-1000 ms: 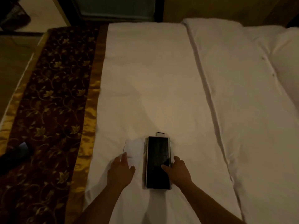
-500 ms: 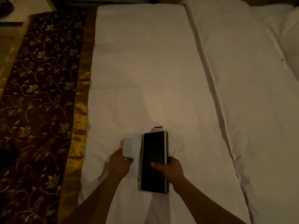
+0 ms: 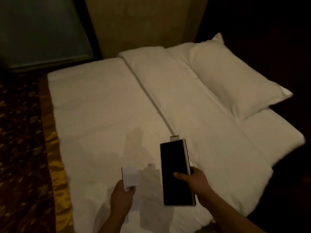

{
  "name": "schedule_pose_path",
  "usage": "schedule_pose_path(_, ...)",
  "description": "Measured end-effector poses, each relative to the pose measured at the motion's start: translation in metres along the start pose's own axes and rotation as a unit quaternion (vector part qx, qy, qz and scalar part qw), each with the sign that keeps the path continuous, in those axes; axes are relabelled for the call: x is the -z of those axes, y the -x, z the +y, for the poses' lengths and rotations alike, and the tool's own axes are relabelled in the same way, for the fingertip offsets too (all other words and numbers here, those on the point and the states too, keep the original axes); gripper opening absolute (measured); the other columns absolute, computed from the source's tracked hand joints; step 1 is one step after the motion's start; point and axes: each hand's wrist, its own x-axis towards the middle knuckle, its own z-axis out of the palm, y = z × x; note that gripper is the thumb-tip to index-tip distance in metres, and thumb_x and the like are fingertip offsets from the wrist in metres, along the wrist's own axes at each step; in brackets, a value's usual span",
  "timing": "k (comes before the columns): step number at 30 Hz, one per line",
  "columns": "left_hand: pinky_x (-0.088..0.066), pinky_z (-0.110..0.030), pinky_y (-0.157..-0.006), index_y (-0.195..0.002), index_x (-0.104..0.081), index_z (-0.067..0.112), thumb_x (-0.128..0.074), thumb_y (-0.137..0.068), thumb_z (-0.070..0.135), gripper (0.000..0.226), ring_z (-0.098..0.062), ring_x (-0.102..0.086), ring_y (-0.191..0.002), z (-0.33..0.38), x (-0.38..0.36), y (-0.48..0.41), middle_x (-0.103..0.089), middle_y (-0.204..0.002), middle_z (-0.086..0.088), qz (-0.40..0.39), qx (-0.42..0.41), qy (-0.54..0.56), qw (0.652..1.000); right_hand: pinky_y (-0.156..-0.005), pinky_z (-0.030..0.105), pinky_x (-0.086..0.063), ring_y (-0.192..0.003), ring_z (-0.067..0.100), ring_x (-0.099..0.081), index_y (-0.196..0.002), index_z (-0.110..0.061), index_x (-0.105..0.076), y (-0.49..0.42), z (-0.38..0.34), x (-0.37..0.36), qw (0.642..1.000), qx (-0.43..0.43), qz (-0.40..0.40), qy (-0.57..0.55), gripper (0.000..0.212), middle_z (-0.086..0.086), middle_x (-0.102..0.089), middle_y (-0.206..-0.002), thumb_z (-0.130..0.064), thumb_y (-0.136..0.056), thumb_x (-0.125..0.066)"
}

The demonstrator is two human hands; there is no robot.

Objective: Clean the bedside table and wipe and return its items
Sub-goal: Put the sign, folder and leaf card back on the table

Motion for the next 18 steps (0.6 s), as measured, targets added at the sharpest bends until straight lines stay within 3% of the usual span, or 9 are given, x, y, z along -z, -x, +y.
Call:
schedule_pose_path(5,-0.046,-0.035,-0.076,-0.105,-0.056,0.017,-0.066,-0.091,0.018,0.017,-0.027,-0.06,-0.092,0.063,-0.022,0.036,-0.062,-0.1,-0.006,-0.106,-0.093,-0.061,0.988,-0.06,0.024,-0.058,-0.074,0.014,-0.076,-0.098,-0.018,-0.071,0.045,0.001,0.062,0.997,0.016,0.061,-0.047,0.042,-0.007,-0.078,-0.084,-0.027,-0.062,-0.091)
schedule_pose_path(11,-0.041,-0.025,-0.06,-0.098,-0.061,0.018,-0.071,-0.083,0.015,0.018,-0.023,-0.059,-0.083,0.109,-0.074,0.076,-0.065,-0.093,-0.006,-0.143,-0.156,-0.12,0.97,-0.059,0.02,-0.058,-0.071,0.009,-0.074,-0.096,-0.018,-0.069,0.09,0.037,0.144,0.986,0.002,0.142,-0.086,0.042,-0.006,-0.077,-0.084,-0.028,-0.062,-0.091)
schedule_pose_path(15,-0.04,-0.032,-0.066,-0.084,-0.06,0.025,-0.077,-0.078,0.017,0.02,-0.025,-0.059,-0.083,0.128,-0.115,0.101,-0.064,-0.085,-0.005,-0.183,-0.191,-0.188,0.946,-0.08,0.04,-0.062,-0.083,0.021,-0.075,-0.103,-0.011,-0.07,0.121,0.079,0.206,0.97,-0.041,0.198,-0.136,0.05,0.003,-0.077,-0.093,-0.027,-0.06,-0.093)
schedule_pose_path(18,-0.04,-0.035,-0.071,-0.089,-0.06,0.026,-0.075,-0.079,0.024,0.017,-0.027,-0.06,-0.088,0.144,-0.153,0.122,-0.063,-0.088,-0.003,-0.197,-0.214,-0.223,0.931,-0.072,0.035,-0.062,-0.079,0.02,-0.075,-0.106,-0.009,-0.069,0.138,0.111,0.25,0.953,-0.064,0.236,-0.177,0.055,0.004,-0.077,-0.092,-0.023,-0.06,-0.093)
